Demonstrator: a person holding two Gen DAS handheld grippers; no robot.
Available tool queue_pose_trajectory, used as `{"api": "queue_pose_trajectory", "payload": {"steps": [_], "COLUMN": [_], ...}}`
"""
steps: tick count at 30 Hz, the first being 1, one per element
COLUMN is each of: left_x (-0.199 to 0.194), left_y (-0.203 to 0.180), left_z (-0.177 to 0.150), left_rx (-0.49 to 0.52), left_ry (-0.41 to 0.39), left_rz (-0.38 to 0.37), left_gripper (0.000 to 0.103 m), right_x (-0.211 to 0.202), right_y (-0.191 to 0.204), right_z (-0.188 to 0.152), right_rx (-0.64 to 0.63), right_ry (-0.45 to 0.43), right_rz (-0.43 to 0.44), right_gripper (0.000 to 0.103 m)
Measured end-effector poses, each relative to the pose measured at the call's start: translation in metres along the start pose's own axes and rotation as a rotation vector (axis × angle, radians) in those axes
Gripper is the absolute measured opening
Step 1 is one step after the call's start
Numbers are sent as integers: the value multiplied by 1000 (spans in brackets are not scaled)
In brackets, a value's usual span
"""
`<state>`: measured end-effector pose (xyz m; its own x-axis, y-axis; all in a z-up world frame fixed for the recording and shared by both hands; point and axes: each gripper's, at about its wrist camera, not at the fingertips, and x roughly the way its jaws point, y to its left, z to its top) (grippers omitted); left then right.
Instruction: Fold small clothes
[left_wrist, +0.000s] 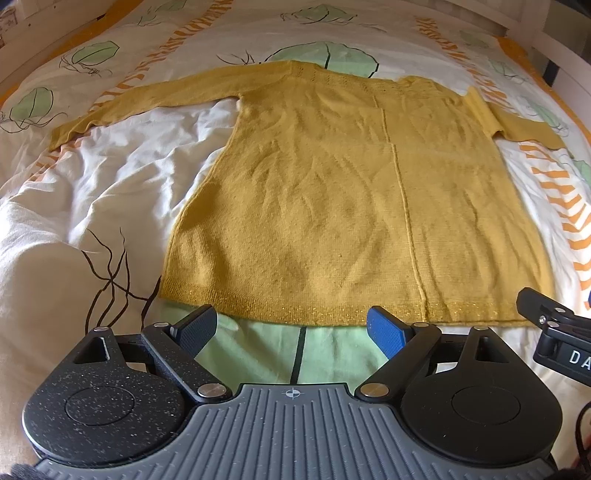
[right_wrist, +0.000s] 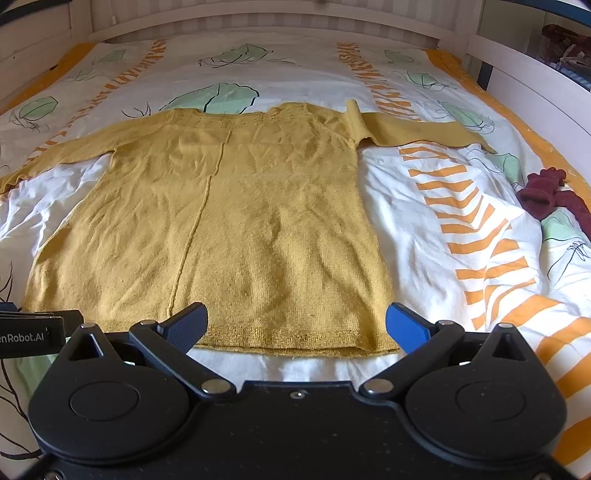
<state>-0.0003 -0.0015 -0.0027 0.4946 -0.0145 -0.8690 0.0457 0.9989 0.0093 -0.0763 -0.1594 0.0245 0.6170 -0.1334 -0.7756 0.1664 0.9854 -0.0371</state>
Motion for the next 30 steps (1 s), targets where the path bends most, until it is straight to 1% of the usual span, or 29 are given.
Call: {"api": "queue_pose_trajectory", "payload": {"steps": [30], "left_x": [3], "left_y": [3], "left_z": [0], "left_rx": [-12], "left_ry": [15], "left_rz": [-7], "left_gripper": [88], "right_x": [3], "right_y": [4], "right_z": [0], "right_rx": [-14], "right_ry": [12], "right_rz": [7], "right_gripper": [102]}}
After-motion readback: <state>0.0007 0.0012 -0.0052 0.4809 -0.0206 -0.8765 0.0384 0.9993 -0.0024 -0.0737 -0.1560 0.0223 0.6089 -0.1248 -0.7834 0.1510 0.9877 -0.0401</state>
